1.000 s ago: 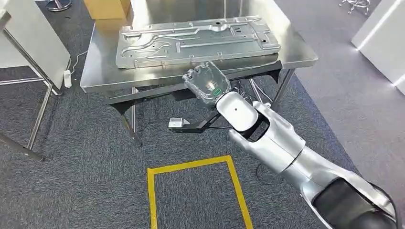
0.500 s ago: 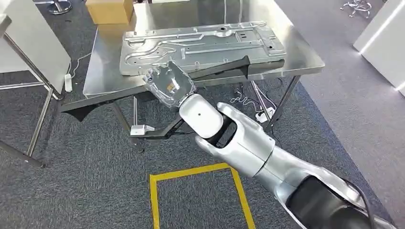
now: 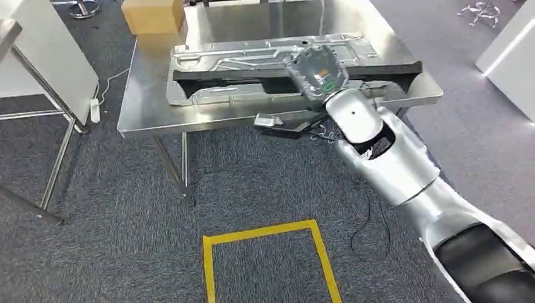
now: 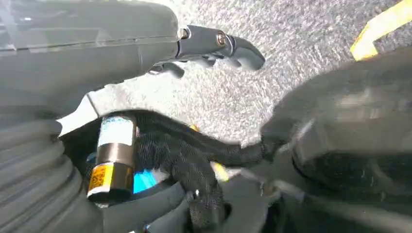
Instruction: Take the parts from the cabinet and place them on the table.
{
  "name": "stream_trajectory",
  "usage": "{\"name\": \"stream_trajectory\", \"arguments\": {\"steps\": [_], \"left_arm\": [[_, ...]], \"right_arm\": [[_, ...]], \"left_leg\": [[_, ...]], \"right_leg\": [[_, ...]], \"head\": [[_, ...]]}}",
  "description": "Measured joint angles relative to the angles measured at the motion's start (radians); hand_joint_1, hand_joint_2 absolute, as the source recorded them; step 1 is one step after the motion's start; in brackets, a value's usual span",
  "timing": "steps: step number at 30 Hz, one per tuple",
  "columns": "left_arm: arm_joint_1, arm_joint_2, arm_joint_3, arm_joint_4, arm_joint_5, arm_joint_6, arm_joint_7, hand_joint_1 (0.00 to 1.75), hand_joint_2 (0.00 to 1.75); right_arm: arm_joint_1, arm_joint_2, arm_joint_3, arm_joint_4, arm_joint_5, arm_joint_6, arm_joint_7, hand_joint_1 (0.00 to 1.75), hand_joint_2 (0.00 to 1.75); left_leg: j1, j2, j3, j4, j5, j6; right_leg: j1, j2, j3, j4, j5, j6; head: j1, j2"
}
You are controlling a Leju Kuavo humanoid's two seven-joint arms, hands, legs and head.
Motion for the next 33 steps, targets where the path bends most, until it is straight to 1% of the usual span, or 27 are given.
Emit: {"name": "stream_trajectory", "arguments": {"steps": [1,2,3,5,6,7,8,9,11,12,13,14,15,16,18,19,21,22,23,24,25,26,27,28,30,32,33], "left_arm": [[0.000,0.003,0.000,-0.007,0.000,0.004,0.000,0.00,1.75],[0.001,0.005,0.000,-0.012,0.000,0.007,0.000,0.00,1.75],[0.001,0.006,0.000,-0.020,0.000,0.011,-0.001,0.00,1.75],[0.001,0.011,0.000,-0.027,0.004,0.016,-0.002,0.00,1.75],[0.002,0.012,0.000,-0.033,0.005,0.019,-0.002,0.00,1.75],[0.004,0.013,0.000,-0.038,0.007,0.024,-0.003,0.00,1.75],[0.004,0.015,0.000,-0.041,0.009,0.026,-0.003,0.00,1.75],[0.005,0.016,0.000,-0.043,0.009,0.026,-0.003,0.00,1.75],[0.006,0.020,0.000,-0.050,0.009,0.027,-0.003,0.00,1.75],[0.005,0.022,0.000,-0.052,0.009,0.027,-0.003,0.00,1.75],[0.004,0.023,0.000,-0.057,0.010,0.027,-0.003,0.00,1.75],[0.006,0.023,0.000,-0.059,0.012,0.028,-0.003,0.00,1.75],[0.006,0.023,0.000,-0.060,0.012,0.028,-0.004,0.00,1.75],[0.006,0.023,0.000,-0.062,0.013,0.028,-0.005,0.00,1.75],[0.006,0.023,0.000,-0.070,0.013,0.032,-0.007,0.00,1.75],[0.005,0.024,0.000,-0.073,0.013,0.034,-0.008,0.00,1.75],[0.006,0.025,0.000,-0.077,0.014,0.038,-0.010,0.00,1.75],[0.006,0.025,0.000,-0.079,0.015,0.042,-0.010,0.00,1.75],[0.007,0.026,0.000,-0.081,0.016,0.045,-0.011,0.00,1.75],[0.007,0.026,0.000,-0.082,0.016,0.046,-0.012,0.00,1.75],[0.007,0.026,0.000,-0.084,0.016,0.046,-0.012,0.00,1.75],[0.006,0.026,0.000,-0.087,0.017,0.046,-0.013,0.00,1.75],[0.007,0.026,-0.001,-0.088,0.019,0.047,-0.014,0.00,1.75],[0.005,0.027,-0.001,-0.090,0.023,0.048,-0.015,0.00,1.75],[0.008,0.030,-0.001,-0.091,0.027,0.049,-0.016,0.00,1.75],[0.005,0.034,-0.001,-0.092,0.032,0.049,-0.018,0.00,1.75],[0.005,0.035,-0.001,-0.095,0.031,0.049,-0.019,0.00,1.75]], "right_arm": [[0.002,-0.018,-0.009,-0.005,0.000,0.000,-0.004,1.75,1.75],[0.006,-0.027,-0.019,-0.009,0.000,-0.001,-0.005,1.75,1.75],[0.005,-0.036,-0.027,-0.010,-0.001,-0.006,-0.005,1.75,1.75],[0.011,-0.051,-0.036,-0.012,-0.005,-0.009,-0.006,1.75,1.75],[0.018,-0.059,-0.037,-0.012,-0.009,-0.010,-0.008,1.75,1.75],[0.028,-0.067,-0.038,-0.012,-0.011,-0.010,-0.008,1.75,1.75],[0.034,-0.073,-0.039,-0.012,-0.012,-0.010,-0.008,1.75,1.75],[0.038,-0.077,-0.041,-0.012,-0.012,-0.010,-0.008,1.75,1.75],[0.038,-0.082,-0.050,-0.016,-0.013,-0.010,-0.008,1.75,1.75],[0.037,-0.084,-0.054,-0.017,-0.013,-0.011,-0.008,1.75,1.75],[0.036,-0.088,-0.059,-0.019,-0.013,-0.013,-0.008,1.75,1.75],[0.037,-0.089,-0.061,-0.020,-0.014,-0.013,-0.008,1.75,1.75],[0.040,-0.092,-0.062,-0.020,-0.014,-0.013,-0.008,1.75,1.75],[0.041,-0.096,-0.063,-0.020,-0.014,-0.013,-0.008,1.75,1.75],[0.041,-0.103,-0.069,-0.022,-0.015,-0.014,-0.008,1.75,1.75],[0.041,-0.104,-0.072,-0.024,-0.017,-0.016,-0.008,1.75,1.75],[0.049,-0.111,-0.073,-0.025,-0.018,-0.017,-0.008,1.75,1.75],[0.056,-0.114,-0.074,-0.025,-0.018,-0.017,-0.008,1.75,1.75],[0.063,-0.118,-0.074,-0.025,-0.018,-0.017,-0.008,1.75,1.75],[0.066,-0.120,-0.074,-0.025,-0.018,-0.018,-0.009,1.75,1.75],[0.067,-0.120,-0.075,-0.025,-0.018,-0.018,-0.009,1.75,1.75],[0.067,-0.122,-0.078,-0.026,-0.018,-0.018,-0.010,1.75,1.75],[0.068,-0.123,-0.083,-0.026,-0.018,-0.018,-0.010,1.75,1.75],[0.065,-0.124,-0.084,-0.026,-0.018,-0.020,-0.010,1.75,1.75],[0.071,-0.125,-0.086,-0.026,-0.019,-0.023,-0.011,1.75,1.75],[0.075,-0.126,-0.088,-0.026,-0.018,-0.023,-0.012,1.75,1.75],[0.074,-0.128,-0.091,-0.026,-0.018,-0.024,-0.012,1.75,1.75]], "left_leg": [[-0.010,0.002,0.004,-0.001,-0.008,-0.007],[-0.006,0.007,0.004,0.018,-0.017,-0.012],[-0.005,0.008,-0.018,0.064,-0.040,-0.018],[0.004,0.010,-0.102,0.209,-0.093,-0.030],[0.008,0.012,-0.142,0.270,-0.107,-0.034],[0.011,0.015,-0.170,0.296,-0.094,-0.038],[0.013,0.017,-0.167,0.267,-0.058,-0.041],[0.014,0.017,-0.145,0.202,-0.008,-0.042],[0.014,0.020,-0.071,0.021,0.090,-0.037],[0.009,0.021,-0.060,0.009,0.069,-0.032],[0.006,0.019,-0.055,-0.003,0.065,-0.020],[0.005,0.019,-0.056,-0.005,0.063,-0.016],[0.006,0.018,-0.056,-0.008,0.057,-0.004],[0.006,0.017,-0.049,-0.010,0.054,0.004],[0.009,0.016,-0.032,-0.017,0.053,0.018],[0.009,0.016,-0.029,-0.017,0.048,0.025],[0.009,0.016,-0.022,-0.017,0.039,0.027],[0.009,0.015,-0.016,-0.016,0.034,0.026],[0.009,0.013,-0.008,-0.015,0.027,0.024],[0.010,0.012,0.001,-0.014,0.020,0.022],[0.010,0.012,0.012,-0.013,0.012,0.019],[0.010,0.011,0.026,-0.012,0.001,0.014],[0.010,0.012,0.028,-0.012,-0.008,0.008],[0.007,0.011,0.033,-0.009,-0.013,0.002],[0.006,0.014,0.042,-0.007,-0.015,-0.013],[0.007,0.015,0.041,0.002,-0.023,-0.023],[0.010,0.018,0.027,0.044,-0.019,-0.028]], "right_leg": [[-0.016,-0.001,0.017,-0.019,0.003,0.002],[-0.018,0.000,0.029,-0.031,0.003,0.005],[-0.022,-0.002,0.035,-0.033,0.000,0.000],[-0.026,-0.002,0.043,-0.033,-0.008,0.001],[-0.027,-0.002,0.047,-0.033,-0.013,0.002],[-0.028,-0.002,0.053,-0.032,-0.019,0.005],[-0.030,-0.002,0.060,-0.030,-0.025,0.007],[-0.032,-0.002,0.067,-0.028,-0.032,0.011],[-0.035,-0.001,0.082,-0.023,-0.048,0.021],[-0.031,-0.001,0.083,-0.022,-0.052,0.026],[-0.029,0.002,0.079,-0.019,-0.055,0.033],[-0.030,0.002,0.080,-0.021,-0.057,0.039],[-0.028,0.002,0.081,-0.008,-0.049,0.046],[-0.029,0.001,0.084,-0.007,-0.050,0.049],[-0.035,0.001,0.062,0.039,-0.074,0.057],[-0.035,0.001,0.025,0.107,-0.107,0.060],[-0.038,0.001,-0.067,0.258,-0.164,0.067],[-0.040,0.001,-0.101,0.299,-0.166,0.070],[-0.041,0.000,-0.112,0.294,-0.145,0.070],[-0.043,0.000,-0.102,0.247,-0.105,0.071],[-0.044,0.000,-0.075,0.175,-0.055,0.067],[-0.045,-0.001,-0.034,0.072,0.010,0.064],[-0.044,0.000,-0.012,0.015,0.030,0.061],[-0.034,-0.003,-0.013,-0.004,-0.014,0.058],[-0.033,0.001,-0.004,-0.002,0.000,0.042],[-0.039,0.001,0.016,-0.004,-0.008,0.028],[-0.038,0.000,0.027,-0.006,-0.015,0.020]], "head": [[0.000,0.000],[0.000,0.000],[-0.002,0.000],[-0.002,0.000],[-0.002,0.000],[-0.003,0.000],[-0.002,0.000],[-0.003,0.000],[-0.002,0.000],[-0.002,0.000],[-0.001,0.000],[-0.002,0.000],[-0.002,0.000],[-0.002,0.000],[0.000,0.000],[-0.001,0.000],[-0.001,0.000],[-0.001,0.000],[-0.001,0.000],[-0.001,0.000],[-0.001,0.000],[-0.001,0.000],[0.000,0.000],[0.001,0.000],[0.002,0.000],[0.001,0.000],[0.002,0.000]]}}
